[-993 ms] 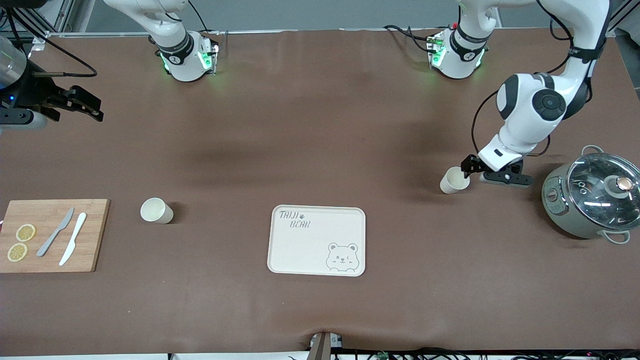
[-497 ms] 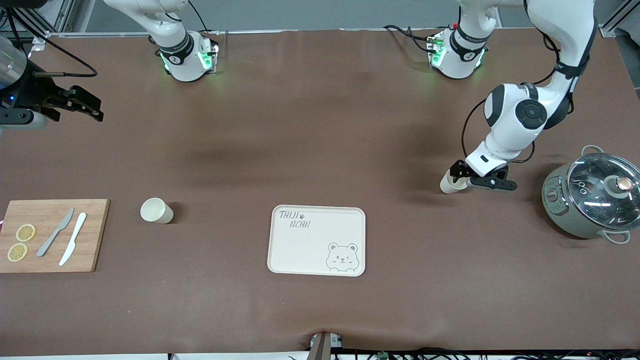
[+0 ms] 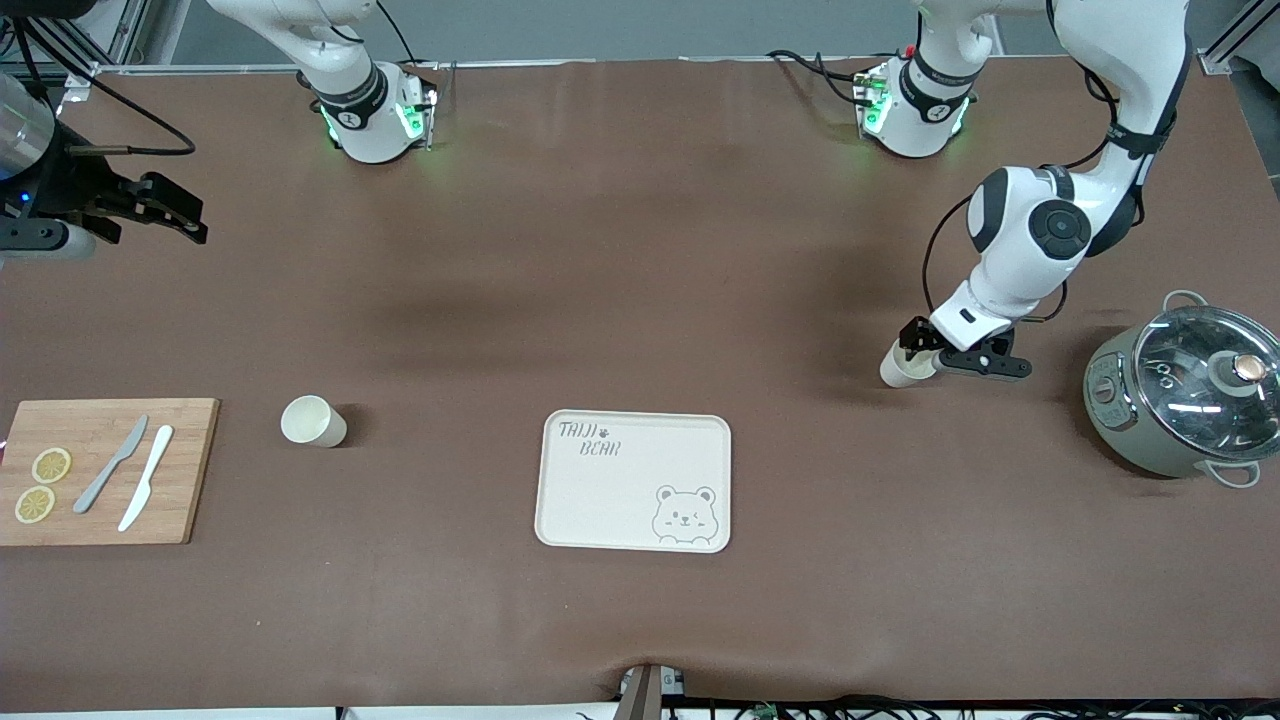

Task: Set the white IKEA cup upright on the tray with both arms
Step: 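Close the left gripper on the cup while the right gripper reaches the other cup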

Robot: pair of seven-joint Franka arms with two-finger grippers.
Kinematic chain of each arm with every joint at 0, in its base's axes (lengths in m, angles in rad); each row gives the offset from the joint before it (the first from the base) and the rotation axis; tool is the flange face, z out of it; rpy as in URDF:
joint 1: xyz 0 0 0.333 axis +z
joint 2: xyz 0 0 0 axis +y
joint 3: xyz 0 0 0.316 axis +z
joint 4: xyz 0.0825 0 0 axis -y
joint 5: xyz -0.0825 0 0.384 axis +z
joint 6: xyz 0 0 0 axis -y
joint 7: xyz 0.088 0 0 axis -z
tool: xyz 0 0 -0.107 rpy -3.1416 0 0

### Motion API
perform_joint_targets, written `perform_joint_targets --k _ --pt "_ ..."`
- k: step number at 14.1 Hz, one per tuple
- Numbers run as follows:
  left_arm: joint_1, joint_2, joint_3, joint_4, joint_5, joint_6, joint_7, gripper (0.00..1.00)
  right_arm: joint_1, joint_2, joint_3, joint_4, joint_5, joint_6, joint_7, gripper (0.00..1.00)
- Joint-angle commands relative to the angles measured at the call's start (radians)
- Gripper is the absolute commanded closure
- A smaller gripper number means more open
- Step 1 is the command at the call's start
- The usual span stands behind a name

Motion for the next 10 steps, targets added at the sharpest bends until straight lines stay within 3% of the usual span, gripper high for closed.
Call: perform_joint_targets --k 1,10 --pt "0.014 0.004 -0.01 -0.013 -0.012 0.016 -0.001 0.0 0.011 0.02 -0.002 0.024 0.005 -0.004 0.02 0.0" --pt "0.043 0.013 -0.01 -0.014 0.0 0.017 0.02 0.0 -0.009 0.096 -0.01 0.005 -0.051 0.096 0.021 0.0"
